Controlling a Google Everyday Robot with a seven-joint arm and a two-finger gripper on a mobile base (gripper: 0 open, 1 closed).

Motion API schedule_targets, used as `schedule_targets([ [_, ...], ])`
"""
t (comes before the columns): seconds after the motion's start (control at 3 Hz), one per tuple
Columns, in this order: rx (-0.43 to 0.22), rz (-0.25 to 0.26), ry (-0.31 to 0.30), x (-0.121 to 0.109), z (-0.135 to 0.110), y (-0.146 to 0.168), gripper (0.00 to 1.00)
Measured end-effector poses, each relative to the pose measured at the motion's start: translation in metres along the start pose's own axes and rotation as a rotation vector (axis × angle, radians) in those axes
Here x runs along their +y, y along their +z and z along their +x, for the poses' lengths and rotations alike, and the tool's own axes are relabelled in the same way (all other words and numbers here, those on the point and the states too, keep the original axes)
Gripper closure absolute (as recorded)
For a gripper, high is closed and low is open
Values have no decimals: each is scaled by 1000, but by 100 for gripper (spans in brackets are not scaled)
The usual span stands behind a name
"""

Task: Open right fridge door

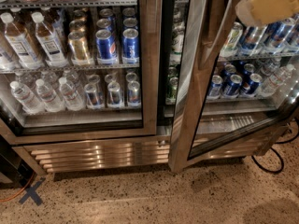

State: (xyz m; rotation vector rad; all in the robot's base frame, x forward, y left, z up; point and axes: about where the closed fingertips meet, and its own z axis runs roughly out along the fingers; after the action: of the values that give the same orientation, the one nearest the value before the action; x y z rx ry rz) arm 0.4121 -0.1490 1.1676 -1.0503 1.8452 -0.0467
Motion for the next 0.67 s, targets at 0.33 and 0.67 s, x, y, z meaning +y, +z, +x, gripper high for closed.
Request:
schedule_targets([
  [0.33, 0, 0, 0, 0, 0, 0, 0],
  [0.67, 0, 0, 0, 0, 0, 0, 0],
])
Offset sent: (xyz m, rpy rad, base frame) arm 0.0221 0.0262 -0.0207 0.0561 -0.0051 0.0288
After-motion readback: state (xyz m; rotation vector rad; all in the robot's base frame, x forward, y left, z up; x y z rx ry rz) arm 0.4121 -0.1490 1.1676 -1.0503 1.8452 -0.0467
